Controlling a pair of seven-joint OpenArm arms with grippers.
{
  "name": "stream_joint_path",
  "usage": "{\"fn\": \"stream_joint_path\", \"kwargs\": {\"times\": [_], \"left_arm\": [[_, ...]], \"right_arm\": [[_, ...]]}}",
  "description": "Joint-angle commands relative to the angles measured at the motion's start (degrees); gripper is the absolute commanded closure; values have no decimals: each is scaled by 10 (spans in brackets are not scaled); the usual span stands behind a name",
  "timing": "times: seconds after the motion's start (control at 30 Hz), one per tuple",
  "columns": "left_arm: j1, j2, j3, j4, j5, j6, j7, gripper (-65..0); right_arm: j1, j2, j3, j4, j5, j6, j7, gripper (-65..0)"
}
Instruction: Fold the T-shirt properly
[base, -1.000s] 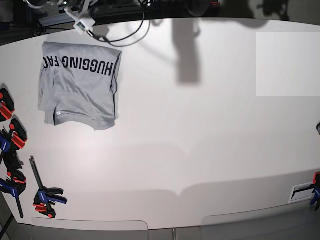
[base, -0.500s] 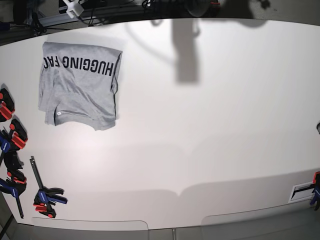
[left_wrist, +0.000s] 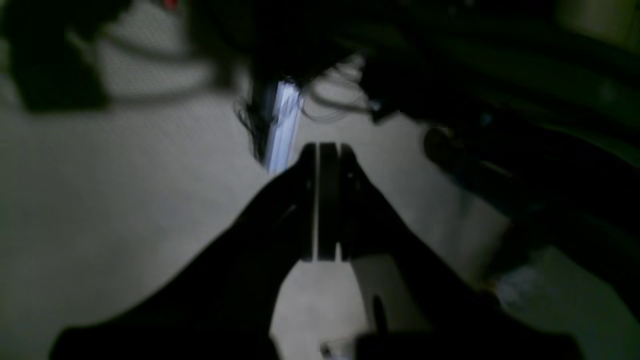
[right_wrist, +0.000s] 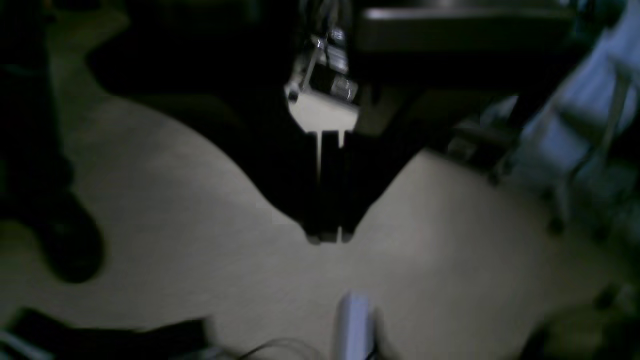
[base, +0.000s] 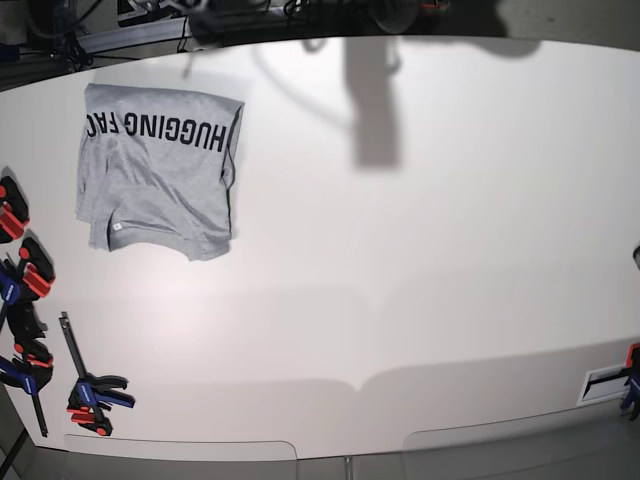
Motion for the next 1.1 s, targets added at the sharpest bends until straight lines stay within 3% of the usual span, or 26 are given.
{"fn": "stream_joint_path", "kwargs": {"times": [0.0,0.07,0.2,0.37,0.43,0.53,0.67,0.93,1.07], "left_arm": [[-5,-6,9,-7,11,-7,-33,0],[-29,-3,26,-28,48,-7,-85,0],[-66,22,37,-61,114,-7,-101,0],[-100,57,37,-103,154,148,-129,0],[-109,71,37,-111,182,193,-129,0],[-114,89,37,-114,219,230,-129,0],[-115,106,37,-114,224,235,-129,0],[-115,126,37,-114,222,235,-129,0],[-117,139,37,-114,222,235,-140,0]], "right_arm": [[13,-6,-8,-10,-1,-22,2,0],[43,-31,-23,-37,-1,-66,8,0],[89,-82,-34,-89,-2,-116,36,0],[123,-144,-34,-134,-1,-160,78,0],[130,-163,-34,-142,-1,-179,86,0],[134,-184,-34,-143,-2,-193,96,0],[133,-199,-34,-143,-1,-205,110,0],[141,-187,-34,-143,-1,-205,112,0],[145,-174,-34,-143,-1,-239,121,0]]}}
